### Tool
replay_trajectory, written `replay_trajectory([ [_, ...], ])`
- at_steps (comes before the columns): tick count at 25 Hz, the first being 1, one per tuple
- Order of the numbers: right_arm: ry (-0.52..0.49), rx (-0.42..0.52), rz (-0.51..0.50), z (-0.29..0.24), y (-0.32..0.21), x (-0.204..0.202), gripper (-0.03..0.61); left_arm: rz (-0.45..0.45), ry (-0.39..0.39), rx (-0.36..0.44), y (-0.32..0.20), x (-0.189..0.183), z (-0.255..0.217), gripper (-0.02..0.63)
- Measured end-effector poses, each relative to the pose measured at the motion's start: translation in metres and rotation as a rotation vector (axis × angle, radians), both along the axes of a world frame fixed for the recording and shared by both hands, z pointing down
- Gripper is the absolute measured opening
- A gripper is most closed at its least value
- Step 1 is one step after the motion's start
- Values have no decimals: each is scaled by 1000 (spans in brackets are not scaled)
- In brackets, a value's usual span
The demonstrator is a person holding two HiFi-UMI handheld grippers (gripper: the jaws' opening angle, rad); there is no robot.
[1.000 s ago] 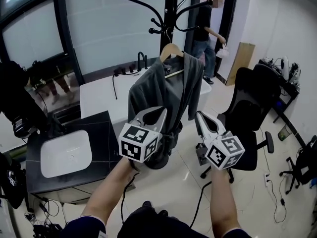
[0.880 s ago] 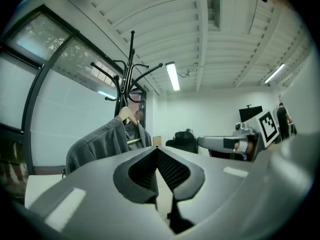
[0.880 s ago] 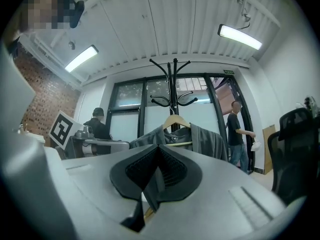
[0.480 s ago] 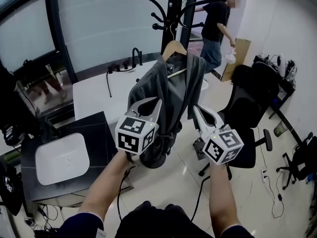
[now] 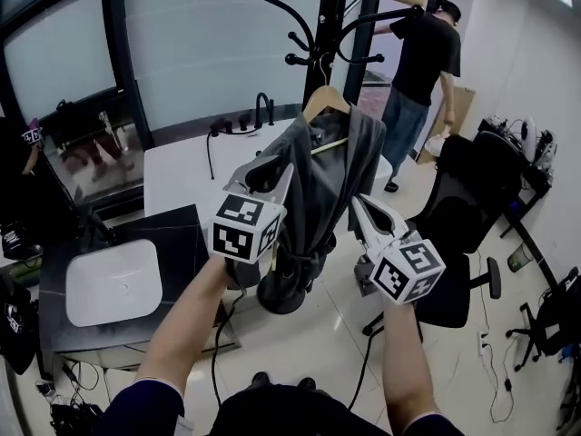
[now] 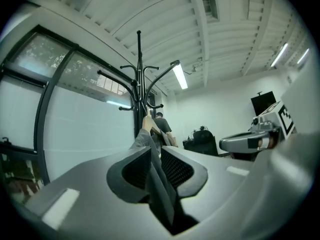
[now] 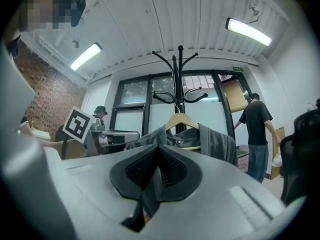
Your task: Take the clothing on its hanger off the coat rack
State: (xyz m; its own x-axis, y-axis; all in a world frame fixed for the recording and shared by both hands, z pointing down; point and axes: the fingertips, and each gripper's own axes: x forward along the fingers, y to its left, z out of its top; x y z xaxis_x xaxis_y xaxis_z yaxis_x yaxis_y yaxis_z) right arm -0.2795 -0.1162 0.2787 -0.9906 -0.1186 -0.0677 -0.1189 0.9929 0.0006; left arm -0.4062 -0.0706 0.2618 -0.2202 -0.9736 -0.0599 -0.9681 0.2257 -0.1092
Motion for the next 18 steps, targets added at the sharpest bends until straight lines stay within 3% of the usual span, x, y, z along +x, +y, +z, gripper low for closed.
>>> replay_trajectory([
  [6, -2, -7, -34, 1, -2, -4, 2, -100, -178, -144, -20, -28, -21, 175],
  [10, -9, -9, -48, 0, -4, -4, 2, -56, -230, -296, -48, -44, -10, 246],
  [18, -29, -27, -30, -1, -18, 9, 2, -77, -278, -465, -82, -66, 4, 244],
])
